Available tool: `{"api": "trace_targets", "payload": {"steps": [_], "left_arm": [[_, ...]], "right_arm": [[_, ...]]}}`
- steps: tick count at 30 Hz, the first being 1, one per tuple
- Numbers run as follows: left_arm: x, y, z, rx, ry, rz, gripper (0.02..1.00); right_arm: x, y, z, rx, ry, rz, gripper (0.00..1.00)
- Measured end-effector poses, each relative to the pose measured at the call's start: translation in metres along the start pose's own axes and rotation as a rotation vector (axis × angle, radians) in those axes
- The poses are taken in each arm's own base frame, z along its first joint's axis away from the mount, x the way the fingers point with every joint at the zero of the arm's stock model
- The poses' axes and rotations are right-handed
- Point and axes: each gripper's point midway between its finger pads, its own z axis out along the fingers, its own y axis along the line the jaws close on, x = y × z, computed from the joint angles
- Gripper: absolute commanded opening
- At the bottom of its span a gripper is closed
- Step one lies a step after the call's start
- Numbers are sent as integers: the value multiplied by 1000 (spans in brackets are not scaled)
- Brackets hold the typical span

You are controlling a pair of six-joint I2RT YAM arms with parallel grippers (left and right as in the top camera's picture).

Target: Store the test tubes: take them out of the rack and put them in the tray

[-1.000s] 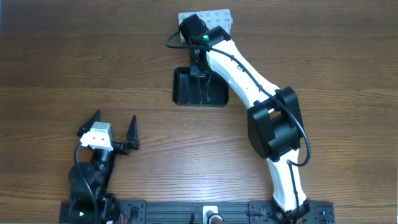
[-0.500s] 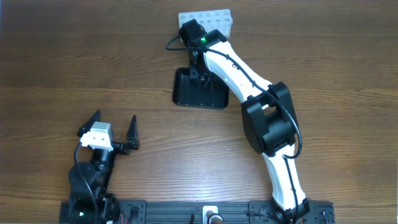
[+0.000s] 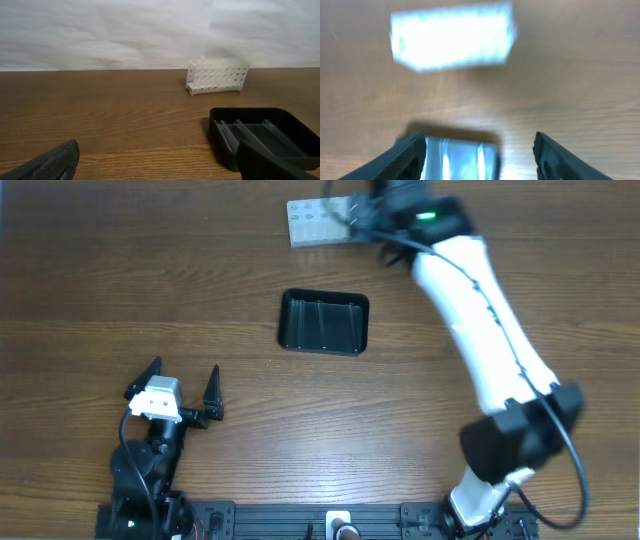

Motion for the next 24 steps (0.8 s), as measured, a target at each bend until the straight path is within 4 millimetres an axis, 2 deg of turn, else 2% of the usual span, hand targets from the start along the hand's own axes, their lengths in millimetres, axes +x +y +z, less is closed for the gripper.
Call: {"api": "trace_targets", "payload": {"steps": [2, 5, 7, 10, 14, 17, 20, 24], "left_arm": [[0, 0, 0, 0, 0, 0, 1000], [0, 0, 0, 0, 0, 0, 1000], [0, 0, 0, 0, 0, 0, 1000], [0, 0, 0, 0, 0, 0, 1000], [0, 0, 0, 0, 0, 0, 1000], [0, 0, 0, 0, 0, 0, 1000], [0, 0, 0, 0, 0, 0, 998], [0, 0, 0, 0, 0, 0, 1000]], "right_arm": [[-20, -26, -15, 31, -64, -3, 982], [-42, -58, -33, 76, -155, -27, 993], [-46, -72, -49, 92, -226, -53, 991], [-44, -82, -70, 102, -306, -71, 993], [-16, -95, -102, 109, -415, -83, 991], [15, -101, -117, 107, -483, -93, 993], [51, -108, -126, 108, -543, -94, 991], [105, -122, -122, 126, -578, -90, 991]]}}
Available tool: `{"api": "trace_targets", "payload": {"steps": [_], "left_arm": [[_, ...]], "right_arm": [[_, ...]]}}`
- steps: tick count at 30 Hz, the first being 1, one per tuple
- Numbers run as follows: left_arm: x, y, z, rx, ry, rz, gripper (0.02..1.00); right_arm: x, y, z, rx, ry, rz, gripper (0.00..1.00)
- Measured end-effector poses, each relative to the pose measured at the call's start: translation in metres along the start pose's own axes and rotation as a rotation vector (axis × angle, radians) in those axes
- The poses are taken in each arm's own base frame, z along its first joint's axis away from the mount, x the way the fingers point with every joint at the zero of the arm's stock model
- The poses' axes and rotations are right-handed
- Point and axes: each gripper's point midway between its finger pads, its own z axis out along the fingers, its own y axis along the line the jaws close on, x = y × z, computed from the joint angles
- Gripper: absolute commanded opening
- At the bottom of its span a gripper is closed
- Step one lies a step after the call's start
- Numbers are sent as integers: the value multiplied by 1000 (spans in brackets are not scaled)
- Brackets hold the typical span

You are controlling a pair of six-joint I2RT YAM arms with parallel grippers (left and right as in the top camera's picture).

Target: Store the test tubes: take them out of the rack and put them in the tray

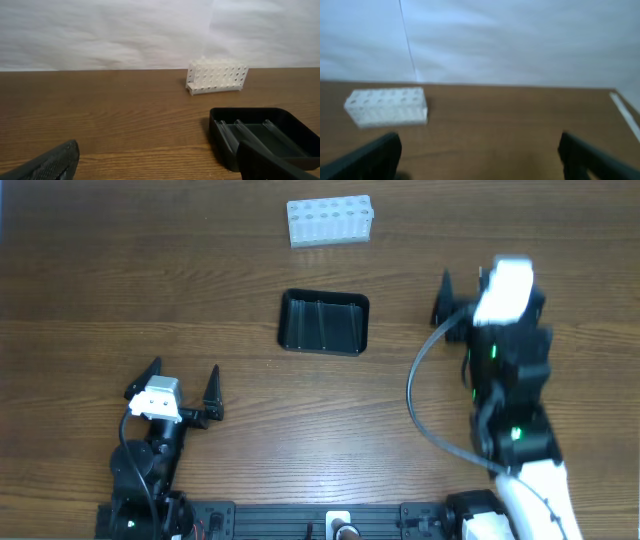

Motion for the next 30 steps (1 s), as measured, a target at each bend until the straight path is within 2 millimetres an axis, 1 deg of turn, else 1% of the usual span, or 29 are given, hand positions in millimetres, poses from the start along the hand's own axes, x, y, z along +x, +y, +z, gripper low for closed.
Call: {"api": "trace_targets", "payload": {"steps": [2, 7, 13, 20, 22, 24, 27, 30], "left_arm": [[0, 0, 0, 0, 0, 0, 1000], [0, 0, 0, 0, 0, 0, 1000], [0, 0, 0, 0, 0, 0, 1000], [0, 0, 0, 0, 0, 0, 1000], [0, 0, 0, 0, 0, 0, 1000], [0, 0, 0, 0, 0, 0, 1000], [0, 0, 0, 0, 0, 0, 1000], [0, 0, 0, 0, 0, 0, 1000]], "right_arm": [[25, -5, -10, 12, -7, 1, 993], [68, -15, -28, 37, -36, 12, 993], [93, -18, -39, 45, -68, 18, 991], [127, -17, -44, 46, -64, 14, 991], [135, -17, -45, 46, -61, 14, 991], [138, -17, -47, 46, -61, 13, 991], [129, -20, -52, 55, -105, 21, 991], [126, -26, -57, 74, -124, 28, 993]]}}
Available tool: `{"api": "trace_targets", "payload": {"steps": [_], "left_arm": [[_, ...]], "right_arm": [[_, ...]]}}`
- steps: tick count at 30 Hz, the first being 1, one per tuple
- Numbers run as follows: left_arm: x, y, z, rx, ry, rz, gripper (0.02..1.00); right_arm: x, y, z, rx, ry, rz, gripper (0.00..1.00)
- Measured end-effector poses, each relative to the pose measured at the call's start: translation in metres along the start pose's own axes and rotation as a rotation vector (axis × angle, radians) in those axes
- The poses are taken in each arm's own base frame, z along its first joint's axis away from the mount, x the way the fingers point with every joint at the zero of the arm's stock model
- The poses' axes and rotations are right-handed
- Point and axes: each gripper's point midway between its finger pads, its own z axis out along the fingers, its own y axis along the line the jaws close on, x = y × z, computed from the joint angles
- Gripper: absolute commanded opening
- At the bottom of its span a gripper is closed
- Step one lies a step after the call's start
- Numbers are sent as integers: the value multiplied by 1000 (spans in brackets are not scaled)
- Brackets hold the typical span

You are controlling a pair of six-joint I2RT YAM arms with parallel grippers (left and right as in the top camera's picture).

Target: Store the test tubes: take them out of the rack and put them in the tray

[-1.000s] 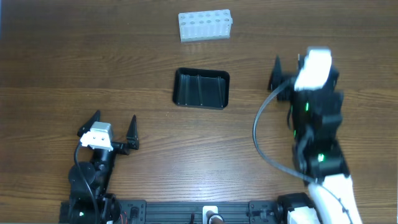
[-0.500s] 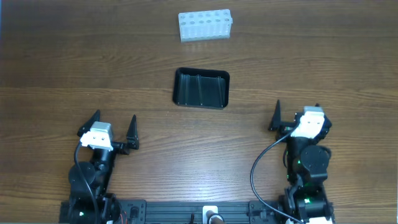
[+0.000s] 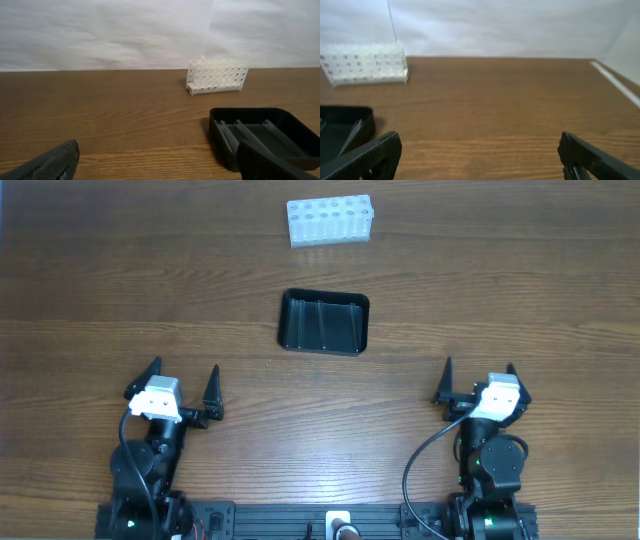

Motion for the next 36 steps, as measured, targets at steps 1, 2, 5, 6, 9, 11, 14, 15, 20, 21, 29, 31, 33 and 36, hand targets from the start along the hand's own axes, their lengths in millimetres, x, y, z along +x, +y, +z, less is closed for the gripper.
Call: {"api": "trace_targets", "payload": {"steps": [1, 2, 5, 6, 9, 11, 14, 15, 20, 21, 29, 31, 33, 36], "left_arm": [[0, 0, 0, 0, 0, 0, 998], [0, 0, 0, 0, 0, 0, 1000], [0, 0, 0, 0, 0, 0, 1000], [0, 0, 0, 0, 0, 0, 1000], [0, 0, 0, 0, 0, 0, 1000], [0, 0, 0, 0, 0, 0, 1000], [0, 0, 0, 0, 0, 0, 1000], [0, 0, 0, 0, 0, 0, 1000], [0, 0, 0, 0, 0, 0, 1000], [0, 0, 0, 0, 0, 0, 1000], [0, 0, 0, 0, 0, 0, 1000], [0, 0, 0, 0, 0, 0, 1000], [0, 0, 0, 0, 0, 0, 1000], [0, 0, 0, 0, 0, 0, 1000]], "right_arm": [[-1, -3, -2, 10, -5, 1, 991], [-2, -5, -2, 17, -13, 3, 991], [-3, -9, -2, 34, -14, 5, 993], [-2, -10, -2, 36, -14, 5, 993], [-2, -12, -2, 45, -14, 5, 991], [-2, -13, -2, 47, -13, 5, 993], [-2, -13, -2, 47, -13, 6, 991], [-2, -13, -2, 47, -13, 6, 993], [-2, -13, -2, 47, -13, 5, 991], [-2, -13, -2, 47, -13, 5, 993], [-2, -13, -2, 47, -13, 5, 993], [-2, -13, -2, 47, -13, 5, 991], [-2, -13, -2, 47, -13, 5, 991], [-2, -13, -2, 47, -13, 5, 991]]}}
